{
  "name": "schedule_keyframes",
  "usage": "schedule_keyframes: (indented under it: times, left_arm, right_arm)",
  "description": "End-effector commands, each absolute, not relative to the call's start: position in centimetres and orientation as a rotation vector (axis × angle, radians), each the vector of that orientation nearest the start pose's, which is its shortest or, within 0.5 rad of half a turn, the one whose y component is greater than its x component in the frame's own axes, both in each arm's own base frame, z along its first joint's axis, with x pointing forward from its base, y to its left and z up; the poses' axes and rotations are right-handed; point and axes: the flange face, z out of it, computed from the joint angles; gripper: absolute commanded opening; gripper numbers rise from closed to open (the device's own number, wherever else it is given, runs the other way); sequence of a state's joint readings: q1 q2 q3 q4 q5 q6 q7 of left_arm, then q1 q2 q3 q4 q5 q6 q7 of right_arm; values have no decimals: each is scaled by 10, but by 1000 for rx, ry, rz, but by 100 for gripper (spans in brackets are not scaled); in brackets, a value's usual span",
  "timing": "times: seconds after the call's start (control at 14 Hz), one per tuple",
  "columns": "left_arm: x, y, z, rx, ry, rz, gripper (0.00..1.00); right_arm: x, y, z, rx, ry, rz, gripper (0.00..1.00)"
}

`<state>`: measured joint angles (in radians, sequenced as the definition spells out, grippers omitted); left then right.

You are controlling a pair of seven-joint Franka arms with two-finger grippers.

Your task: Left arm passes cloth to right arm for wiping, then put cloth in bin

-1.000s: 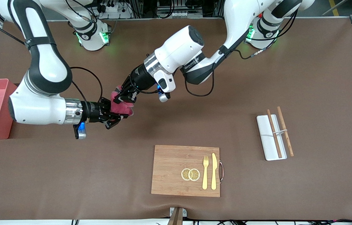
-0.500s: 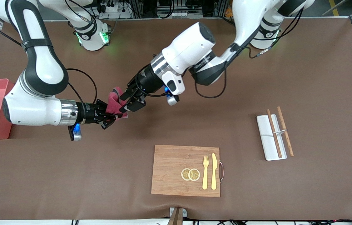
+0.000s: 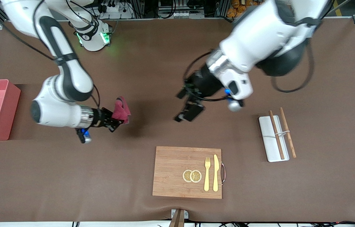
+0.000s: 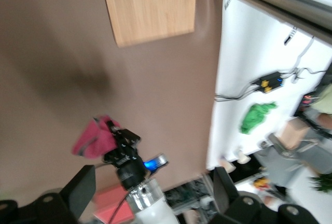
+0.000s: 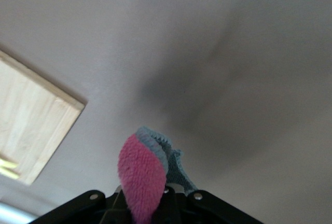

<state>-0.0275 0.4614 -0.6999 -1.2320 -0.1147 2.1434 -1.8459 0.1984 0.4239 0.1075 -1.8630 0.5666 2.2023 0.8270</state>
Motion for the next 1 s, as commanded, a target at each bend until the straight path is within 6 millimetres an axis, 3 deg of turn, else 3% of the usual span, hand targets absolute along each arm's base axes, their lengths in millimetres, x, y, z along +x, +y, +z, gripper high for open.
schedule_keyframes:
  times: [0.0, 0.29, 0.43, 0.5, 0.64, 0.79, 0.93]
  left_arm:
    - [608, -305, 616, 2217, 1330, -302, 100]
    - [610, -223, 597, 2657, 965, -247, 100]
    - [608, -202, 589, 2858, 777, -191, 100]
    - [611, -179, 586, 2927, 703, -187, 100]
    - [614, -129, 590, 3005, 546, -180, 100]
    - [610, -92, 600, 3084, 402, -166, 100]
    - [605, -80, 604, 3137, 291, -187, 100]
  right_arm:
    - [585, 214, 264, -2558, 1147, 375, 0]
    - [576, 193, 227, -2732, 1079, 250, 0]
    - [584, 152, 215, -2848, 1041, 185, 0]
    - [589, 127, 211, -2904, 995, 163, 0]
    - [599, 57, 211, -2946, 866, 149, 0]
    - [601, -28, 207, -2980, 674, 129, 0]
    - [597, -113, 213, -3013, 460, 72, 0]
